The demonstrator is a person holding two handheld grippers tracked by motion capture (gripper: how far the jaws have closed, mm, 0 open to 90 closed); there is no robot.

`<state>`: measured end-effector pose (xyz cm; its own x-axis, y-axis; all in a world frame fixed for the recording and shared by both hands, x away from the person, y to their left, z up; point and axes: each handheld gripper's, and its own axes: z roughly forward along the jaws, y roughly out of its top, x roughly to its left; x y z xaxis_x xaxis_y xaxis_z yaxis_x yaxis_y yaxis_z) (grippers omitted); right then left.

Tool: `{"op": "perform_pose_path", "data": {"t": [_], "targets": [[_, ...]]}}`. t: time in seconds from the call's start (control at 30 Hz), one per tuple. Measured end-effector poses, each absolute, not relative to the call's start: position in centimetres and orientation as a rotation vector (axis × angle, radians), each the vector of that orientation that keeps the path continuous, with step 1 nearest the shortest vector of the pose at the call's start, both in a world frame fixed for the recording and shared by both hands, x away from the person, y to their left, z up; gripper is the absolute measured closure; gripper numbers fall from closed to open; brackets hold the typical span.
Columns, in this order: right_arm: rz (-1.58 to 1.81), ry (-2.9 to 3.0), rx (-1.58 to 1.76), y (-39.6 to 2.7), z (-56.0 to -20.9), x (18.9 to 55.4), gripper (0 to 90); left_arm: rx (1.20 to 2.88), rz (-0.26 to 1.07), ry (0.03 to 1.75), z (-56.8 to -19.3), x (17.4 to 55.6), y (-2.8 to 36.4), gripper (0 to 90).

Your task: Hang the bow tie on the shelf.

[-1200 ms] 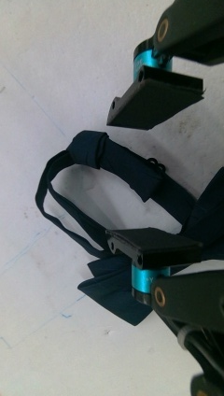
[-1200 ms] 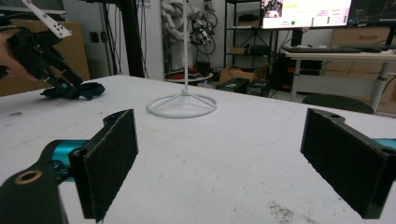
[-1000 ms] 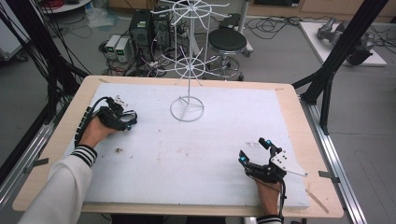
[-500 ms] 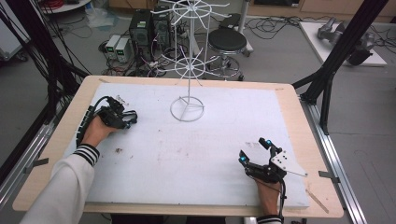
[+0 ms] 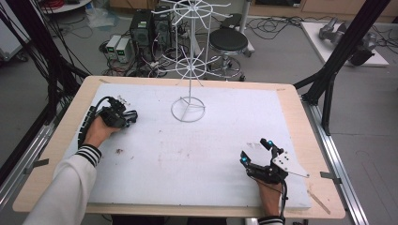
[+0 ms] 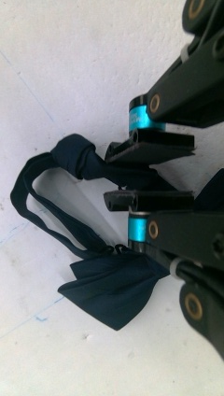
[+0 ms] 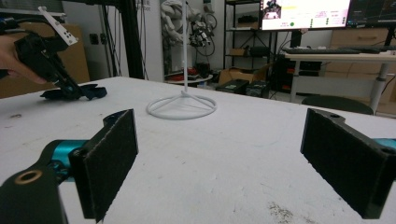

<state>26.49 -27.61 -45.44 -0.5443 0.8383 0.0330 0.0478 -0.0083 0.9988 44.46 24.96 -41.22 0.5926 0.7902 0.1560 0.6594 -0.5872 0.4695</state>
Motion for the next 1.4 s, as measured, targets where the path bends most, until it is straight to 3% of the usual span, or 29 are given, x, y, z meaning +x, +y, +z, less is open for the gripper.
{"op": "perform_pose_path", "data": {"t": [0.73, 1.4], "targets": [[1.62, 1.646, 0.931, -27.6, -45.4, 26.5, 10.2, 2.371, 0.504, 1.153, -40.9, 43.4, 25.8, 83.9], [1.621, 1.643, 0.931, -27.6, -45.5, 26.5, 10.2, 2.054, 0.495, 1.091, -38.6, 42.3, 26.9, 84.0]]}}
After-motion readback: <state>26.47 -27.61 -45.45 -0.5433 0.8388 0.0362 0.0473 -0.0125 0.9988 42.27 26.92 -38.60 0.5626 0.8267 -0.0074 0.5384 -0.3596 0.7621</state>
